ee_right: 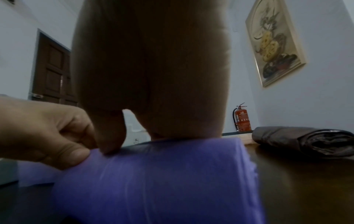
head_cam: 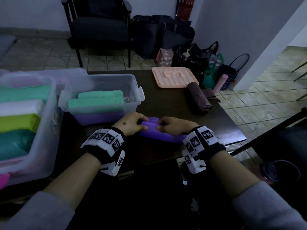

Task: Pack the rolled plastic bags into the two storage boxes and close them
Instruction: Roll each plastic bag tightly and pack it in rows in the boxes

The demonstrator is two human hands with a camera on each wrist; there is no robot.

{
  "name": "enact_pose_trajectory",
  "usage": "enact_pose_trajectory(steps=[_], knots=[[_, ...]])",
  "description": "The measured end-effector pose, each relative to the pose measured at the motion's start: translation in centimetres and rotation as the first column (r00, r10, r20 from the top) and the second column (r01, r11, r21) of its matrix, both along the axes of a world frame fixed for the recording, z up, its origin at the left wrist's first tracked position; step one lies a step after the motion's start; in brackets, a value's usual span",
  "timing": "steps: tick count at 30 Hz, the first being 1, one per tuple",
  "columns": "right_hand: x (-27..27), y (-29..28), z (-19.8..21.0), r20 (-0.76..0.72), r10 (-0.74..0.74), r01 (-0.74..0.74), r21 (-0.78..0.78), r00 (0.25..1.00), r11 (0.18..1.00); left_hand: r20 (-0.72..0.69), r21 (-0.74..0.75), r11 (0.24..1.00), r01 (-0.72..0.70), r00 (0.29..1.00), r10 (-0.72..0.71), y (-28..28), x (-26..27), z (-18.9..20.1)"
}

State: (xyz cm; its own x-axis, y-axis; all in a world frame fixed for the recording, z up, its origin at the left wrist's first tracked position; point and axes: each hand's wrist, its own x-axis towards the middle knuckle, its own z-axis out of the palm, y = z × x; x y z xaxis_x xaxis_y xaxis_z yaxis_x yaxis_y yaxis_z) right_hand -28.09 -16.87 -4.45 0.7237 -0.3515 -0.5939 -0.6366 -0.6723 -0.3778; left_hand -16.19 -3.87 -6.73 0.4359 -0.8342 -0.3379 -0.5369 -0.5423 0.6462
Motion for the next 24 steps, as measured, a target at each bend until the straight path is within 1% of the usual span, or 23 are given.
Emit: enact_pose_trajectory(steps=[2,6,8,13,16,19,22,24], knots=[[0.5,-0.4,-0.2,-0.003,-0.051,0.051,0.014,0.999,0.999,-0.016,0.015,1.0,0.003,1.0,-0.003,-0.1,0.0,0.2],[1.4,-0.8,-0.5,-0.09,-0.024,0.027,0.033,0.996,0.999,-0.006,0.024,0.999,0.037,0.999,-0.037,-0.1,0.1,0.5],[1.6,-0.9,-0.6,-0.105,-0.01,0.017,0.059,0.994,0.998,0.005,0.012,0.999,0.045,0.999,-0.045,0.0,0.0,0.5],[1.4,-1.0,-0.7,-0.087,-0.003,0.015,0.131,0.996,0.991,0.007,-0.002,0.998,0.059,0.998,-0.059,0.4,-0.1,0.6],[1.2,-0.7,-0.7,-0.022,0.001,0.002,0.138,1.0,0.99,-0.004,-0.004,0.998,0.064,0.998,-0.064,0.4,-0.2,0.8],[1.1,0.2,-0.7,0.062,0.019,-0.025,0.106,0.998,0.994,-0.002,-0.03,0.999,0.045,0.999,-0.045,0.5,-0.2,0.5],[0.9,1.2,-1.0,0.127,0.074,-0.07,-0.034,0.989,0.997,0.002,-0.068,0.998,0.003,1.0,-0.003,0.9,-0.3,0.3],[0.8,1.8,-1.4,0.148,0.106,-0.093,-0.094,0.983,0.991,-0.01,-0.085,0.996,-0.018,1.0,0.017,1.1,-0.4,0.0]])
